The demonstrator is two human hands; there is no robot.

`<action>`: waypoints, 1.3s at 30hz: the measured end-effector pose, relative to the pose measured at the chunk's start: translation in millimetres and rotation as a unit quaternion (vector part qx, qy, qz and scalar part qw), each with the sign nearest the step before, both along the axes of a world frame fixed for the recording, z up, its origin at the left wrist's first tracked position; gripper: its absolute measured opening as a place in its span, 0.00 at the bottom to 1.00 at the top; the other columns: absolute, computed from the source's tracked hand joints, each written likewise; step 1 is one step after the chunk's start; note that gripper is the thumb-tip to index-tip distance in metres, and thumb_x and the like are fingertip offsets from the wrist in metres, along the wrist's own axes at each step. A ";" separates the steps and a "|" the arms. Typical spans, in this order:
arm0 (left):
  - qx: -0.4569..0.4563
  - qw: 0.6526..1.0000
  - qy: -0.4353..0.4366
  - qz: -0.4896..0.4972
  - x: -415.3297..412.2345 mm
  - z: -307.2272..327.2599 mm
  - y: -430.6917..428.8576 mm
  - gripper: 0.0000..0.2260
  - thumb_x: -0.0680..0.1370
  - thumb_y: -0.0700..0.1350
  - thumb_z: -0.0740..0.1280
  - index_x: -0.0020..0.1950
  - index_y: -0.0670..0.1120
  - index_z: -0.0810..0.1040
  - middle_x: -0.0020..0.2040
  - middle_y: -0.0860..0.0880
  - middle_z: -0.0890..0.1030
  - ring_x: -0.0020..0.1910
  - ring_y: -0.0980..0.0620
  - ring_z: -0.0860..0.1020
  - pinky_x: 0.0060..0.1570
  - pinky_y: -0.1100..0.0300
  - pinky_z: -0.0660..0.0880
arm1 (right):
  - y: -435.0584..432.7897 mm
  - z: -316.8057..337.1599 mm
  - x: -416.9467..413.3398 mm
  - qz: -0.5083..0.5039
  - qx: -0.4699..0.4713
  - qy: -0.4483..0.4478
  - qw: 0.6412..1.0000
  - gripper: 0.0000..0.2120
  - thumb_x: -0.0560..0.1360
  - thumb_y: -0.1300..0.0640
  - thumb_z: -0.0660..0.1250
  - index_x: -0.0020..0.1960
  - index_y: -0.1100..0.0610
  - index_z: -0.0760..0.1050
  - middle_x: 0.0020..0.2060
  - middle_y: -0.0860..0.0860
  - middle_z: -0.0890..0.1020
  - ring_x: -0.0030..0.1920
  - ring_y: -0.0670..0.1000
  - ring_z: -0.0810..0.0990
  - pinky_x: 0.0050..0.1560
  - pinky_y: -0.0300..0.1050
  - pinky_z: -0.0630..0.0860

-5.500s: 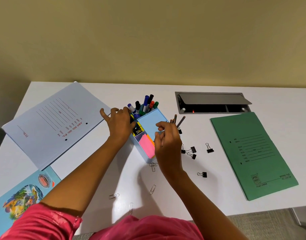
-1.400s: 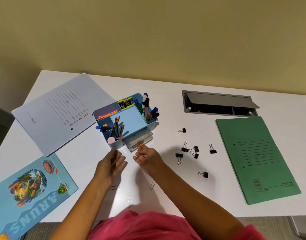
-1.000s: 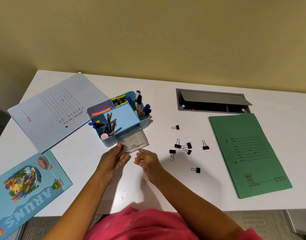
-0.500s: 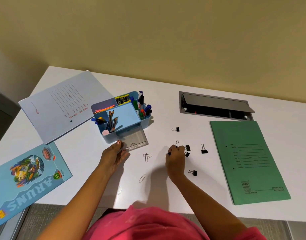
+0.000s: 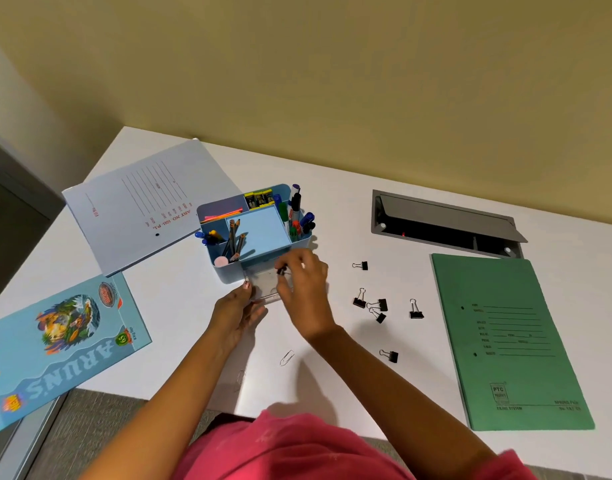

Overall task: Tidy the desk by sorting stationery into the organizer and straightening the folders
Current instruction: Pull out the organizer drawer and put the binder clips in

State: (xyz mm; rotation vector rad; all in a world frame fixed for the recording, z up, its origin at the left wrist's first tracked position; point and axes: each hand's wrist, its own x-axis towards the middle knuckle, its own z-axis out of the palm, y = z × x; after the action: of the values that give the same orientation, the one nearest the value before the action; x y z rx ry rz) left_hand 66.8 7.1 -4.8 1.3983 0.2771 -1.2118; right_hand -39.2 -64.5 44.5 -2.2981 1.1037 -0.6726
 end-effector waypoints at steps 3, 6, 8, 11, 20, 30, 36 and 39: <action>-0.002 1.000 -0.003 -0.001 0.6 -3.5 -0.1 0.09 0.80 0.46 0.63 0.48 0.41 0.77 0.43 0.44 0.80 0.44 0.47 0.80 0.46 0.54 0.79 | 1.4 -11.3 15.9 0.064 -0.031 0.086 0.994 0.12 0.74 0.63 0.69 0.58 0.59 0.76 0.56 0.57 0.77 0.58 0.57 0.73 0.59 0.49 0.69; -0.007 1.000 -0.001 0.004 1.0 -5.6 -0.8 0.09 0.79 0.46 0.63 0.51 0.40 0.77 0.42 0.44 0.81 0.44 0.46 0.80 0.50 0.52 0.78 | 0.3 -24.6 21.5 0.096 -0.029 0.159 0.982 0.17 0.74 0.58 0.70 0.62 0.58 0.74 0.59 0.57 0.77 0.60 0.56 0.73 0.62 0.48 0.69; -0.012 1.000 -0.001 0.002 1.3 -6.9 -1.1 0.11 0.80 0.46 0.63 0.55 0.39 0.77 0.43 0.44 0.82 0.46 0.46 0.80 0.53 0.51 0.77 | -0.6 -27.9 20.4 0.106 -0.032 0.157 0.981 0.16 0.72 0.58 0.72 0.59 0.58 0.77 0.57 0.57 0.78 0.58 0.57 0.75 0.59 0.49 0.72; -0.011 1.000 0.004 0.003 1.6 -7.5 -1.1 0.13 0.80 0.45 0.62 0.58 0.38 0.76 0.50 0.40 0.81 0.53 0.43 0.79 0.55 0.49 0.77 | -6.1 -28.0 11.5 0.098 -0.033 0.118 0.988 0.15 0.71 0.61 0.73 0.58 0.59 0.78 0.55 0.58 0.79 0.56 0.57 0.76 0.55 0.48 0.76; -0.011 1.000 0.016 -0.007 3.4 -5.4 0.5 0.14 0.80 0.44 0.61 0.62 0.37 0.75 0.57 0.38 0.79 0.59 0.41 0.77 0.46 0.53 0.80 | -45.4 -41.4 -75.5 -0.142 0.070 0.164 0.974 0.12 0.76 0.63 0.63 0.59 0.63 0.73 0.52 0.60 0.74 0.49 0.60 0.75 0.49 0.47 0.74; -0.014 0.999 0.028 0.007 3.9 -6.7 1.0 0.11 0.80 0.43 0.61 0.57 0.38 0.77 0.52 0.40 0.81 0.58 0.41 0.77 0.45 0.53 0.80 | -59.9 -54.7 -89.2 -0.168 0.119 0.313 0.927 0.10 0.77 0.62 0.61 0.58 0.61 0.69 0.51 0.59 0.75 0.49 0.58 0.77 0.48 0.46 0.74; -0.016 0.999 0.025 0.013 2.1 -6.7 1.0 0.12 0.80 0.43 0.61 0.58 0.38 0.76 0.53 0.41 0.81 0.58 0.41 0.77 0.50 0.52 0.79 | -55.1 -26.6 -61.9 -0.090 -0.019 0.005 0.996 0.10 0.68 0.73 0.66 0.49 0.66 0.76 0.43 0.59 0.77 0.43 0.57 0.75 0.42 0.47 0.73; -0.013 1.000 0.018 0.017 1.5 -7.4 0.1 0.11 0.80 0.43 0.61 0.58 0.38 0.77 0.50 0.43 0.81 0.57 0.42 0.78 0.50 0.52 0.79 | -40.9 -14.5 -39.4 0.052 -0.124 -0.046 0.990 0.06 0.72 0.71 0.66 0.49 0.68 0.75 0.45 0.59 0.78 0.46 0.55 0.75 0.45 0.43 0.75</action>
State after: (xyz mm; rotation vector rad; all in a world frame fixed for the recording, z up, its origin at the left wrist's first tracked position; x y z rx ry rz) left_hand 68.2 7.2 -12.2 1.3446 0.3078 -1.2103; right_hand -78.6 -105.4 30.0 -2.4826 0.8938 -0.9093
